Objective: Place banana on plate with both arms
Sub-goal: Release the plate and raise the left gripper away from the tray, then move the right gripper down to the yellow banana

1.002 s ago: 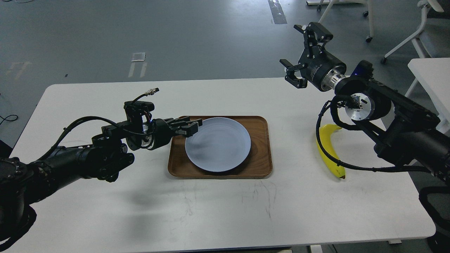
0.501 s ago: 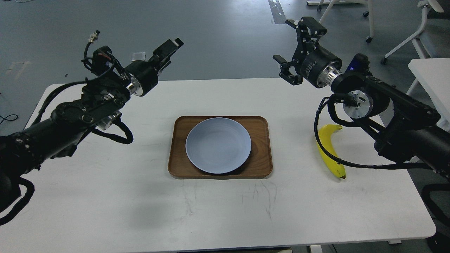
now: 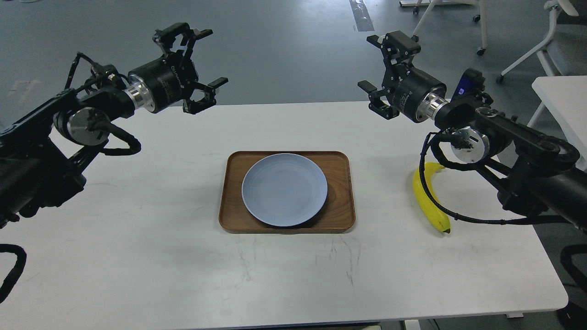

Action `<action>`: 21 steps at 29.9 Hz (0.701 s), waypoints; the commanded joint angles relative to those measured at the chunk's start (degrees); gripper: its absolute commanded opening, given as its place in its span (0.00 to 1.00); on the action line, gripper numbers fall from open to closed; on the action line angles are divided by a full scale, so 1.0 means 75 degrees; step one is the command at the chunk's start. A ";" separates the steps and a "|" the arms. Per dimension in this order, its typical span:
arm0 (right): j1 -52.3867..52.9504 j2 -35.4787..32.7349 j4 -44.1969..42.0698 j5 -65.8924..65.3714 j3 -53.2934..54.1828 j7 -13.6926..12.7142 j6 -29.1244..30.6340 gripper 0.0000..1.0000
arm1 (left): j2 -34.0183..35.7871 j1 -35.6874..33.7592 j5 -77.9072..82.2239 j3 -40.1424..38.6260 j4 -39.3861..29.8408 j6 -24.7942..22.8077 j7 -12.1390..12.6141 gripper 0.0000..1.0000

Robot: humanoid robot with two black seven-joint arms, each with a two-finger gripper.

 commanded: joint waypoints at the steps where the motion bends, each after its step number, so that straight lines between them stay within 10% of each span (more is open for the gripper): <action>1: 0.0041 -0.0191 0.0139 -0.0245 -0.0025 0.0005 -0.0001 1.00 | 0.0158 0.0213 0.0021 -0.0122 -0.0250 0.0068 -0.0029 0.98; 9: 0.0076 -0.1328 0.0795 -0.3706 -0.0972 0.0157 -0.0083 0.98 | 0.0182 0.0213 0.0045 -0.0087 -0.0004 0.0127 -0.0474 0.98; 17: 0.0006 -0.2042 0.0737 -0.6210 -0.2413 0.0333 -0.1955 0.97 | 0.0205 0.0319 0.0045 -0.0075 -0.0004 0.0139 -0.0486 0.98; 21: -0.0053 -0.2582 0.0760 -0.6516 -0.2919 -0.0203 -0.2648 0.94 | 0.0182 0.0377 0.0080 -0.0005 -0.0004 0.0162 -0.0486 0.98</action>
